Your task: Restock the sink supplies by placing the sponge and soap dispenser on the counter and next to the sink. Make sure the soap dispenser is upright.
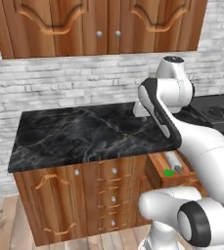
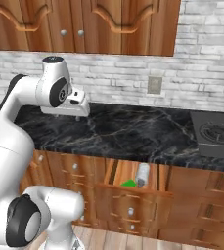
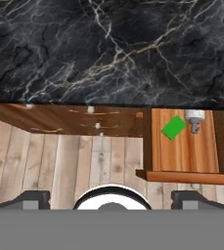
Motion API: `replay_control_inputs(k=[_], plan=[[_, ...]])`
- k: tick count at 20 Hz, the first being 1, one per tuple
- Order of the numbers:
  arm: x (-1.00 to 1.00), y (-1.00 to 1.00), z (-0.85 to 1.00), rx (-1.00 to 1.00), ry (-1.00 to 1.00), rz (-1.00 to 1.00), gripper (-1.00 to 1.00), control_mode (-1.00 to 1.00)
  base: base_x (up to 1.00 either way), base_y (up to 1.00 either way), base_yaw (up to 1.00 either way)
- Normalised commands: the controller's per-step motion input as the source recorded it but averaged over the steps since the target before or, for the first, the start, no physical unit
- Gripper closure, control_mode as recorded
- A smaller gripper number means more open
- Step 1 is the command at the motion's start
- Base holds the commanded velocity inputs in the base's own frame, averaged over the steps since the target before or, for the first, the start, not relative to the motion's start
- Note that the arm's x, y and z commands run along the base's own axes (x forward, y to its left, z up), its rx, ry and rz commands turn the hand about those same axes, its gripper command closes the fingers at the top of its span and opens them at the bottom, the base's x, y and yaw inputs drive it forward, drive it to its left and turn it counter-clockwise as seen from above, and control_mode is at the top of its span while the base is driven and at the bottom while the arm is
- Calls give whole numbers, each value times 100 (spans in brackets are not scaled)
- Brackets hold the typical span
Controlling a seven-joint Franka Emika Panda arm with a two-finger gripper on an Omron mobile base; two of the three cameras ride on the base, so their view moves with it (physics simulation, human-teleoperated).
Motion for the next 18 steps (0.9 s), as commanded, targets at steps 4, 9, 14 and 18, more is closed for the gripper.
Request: replay_control_inputs(k=[4, 9, 14, 18], plan=[[0, 0, 0, 0, 0, 0, -100, 100, 0, -97, 0], [0, 0, 0, 0, 0, 0, -100, 100, -20, -76, 0], [0, 0, 0, 0, 0, 0, -100, 100, -19, -28, 0], [0, 0, 0, 0, 0, 0, -100, 100, -9, 0, 0]])
